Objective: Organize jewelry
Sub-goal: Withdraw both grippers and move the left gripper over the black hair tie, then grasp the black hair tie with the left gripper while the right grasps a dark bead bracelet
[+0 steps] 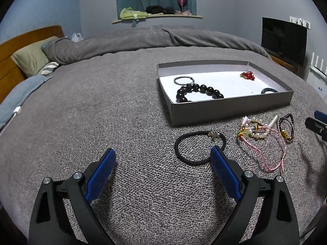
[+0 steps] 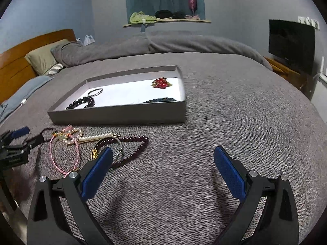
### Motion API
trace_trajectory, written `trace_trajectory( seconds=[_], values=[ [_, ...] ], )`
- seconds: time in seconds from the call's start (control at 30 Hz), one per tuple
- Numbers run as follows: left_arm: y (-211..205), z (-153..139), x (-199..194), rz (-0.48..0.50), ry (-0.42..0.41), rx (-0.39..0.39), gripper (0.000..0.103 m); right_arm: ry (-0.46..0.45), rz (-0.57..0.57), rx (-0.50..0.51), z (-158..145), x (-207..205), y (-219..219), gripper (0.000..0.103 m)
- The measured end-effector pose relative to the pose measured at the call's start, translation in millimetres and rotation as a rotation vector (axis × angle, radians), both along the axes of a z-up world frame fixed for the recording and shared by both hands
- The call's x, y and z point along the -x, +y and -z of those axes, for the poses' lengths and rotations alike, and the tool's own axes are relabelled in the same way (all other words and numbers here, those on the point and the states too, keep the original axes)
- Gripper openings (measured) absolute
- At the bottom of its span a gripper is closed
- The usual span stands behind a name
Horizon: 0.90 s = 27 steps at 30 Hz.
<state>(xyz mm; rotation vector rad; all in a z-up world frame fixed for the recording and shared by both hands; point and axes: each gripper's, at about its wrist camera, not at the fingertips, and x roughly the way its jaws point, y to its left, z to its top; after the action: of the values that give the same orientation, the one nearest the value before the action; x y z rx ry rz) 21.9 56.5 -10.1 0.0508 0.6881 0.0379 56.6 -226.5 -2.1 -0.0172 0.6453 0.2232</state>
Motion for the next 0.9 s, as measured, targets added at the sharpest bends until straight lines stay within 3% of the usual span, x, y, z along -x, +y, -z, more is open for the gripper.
trace_trajectory(
  seconds=[0.07, 0.13, 0.2, 0.33, 0.5, 0.67, 0.77, 0.9],
  values=[
    [0, 0, 0, 0.001, 0.000, 0.004, 0.093, -0.008, 0.000, 0.019, 0, 0, 4, 0.093],
    [1, -1, 0, 0.004, -0.002, 0.010, 0.093, -0.009, 0.006, 0.023, -1, -3, 5, 0.083],
    [2, -2, 0, 0.005, -0.005, 0.012, 0.093, 0.004, 0.004, 0.010, -1, -7, 4, 0.066],
    [2, -5, 1, 0.015, -0.014, 0.029, 0.090, 0.049, -0.008, -0.009, 3, -19, 7, 0.045],
    [-1, -4, -1, 0.042, -0.003, 0.032, 0.072, 0.082, -0.042, -0.043, 5, -26, 13, 0.025],
    [-2, 0, -6, 0.071, 0.037, 0.043, 0.052, 0.121, -0.066, -0.060, 10, -32, 18, 0.019],
    [-2, 2, -8, 0.081, 0.054, 0.055, 0.046, 0.139, -0.064, -0.055, 13, -36, 20, 0.019],
    [-3, 6, -14, 0.084, 0.074, 0.057, 0.045, 0.163, -0.066, -0.049, 17, -41, 23, 0.019]
  ],
)
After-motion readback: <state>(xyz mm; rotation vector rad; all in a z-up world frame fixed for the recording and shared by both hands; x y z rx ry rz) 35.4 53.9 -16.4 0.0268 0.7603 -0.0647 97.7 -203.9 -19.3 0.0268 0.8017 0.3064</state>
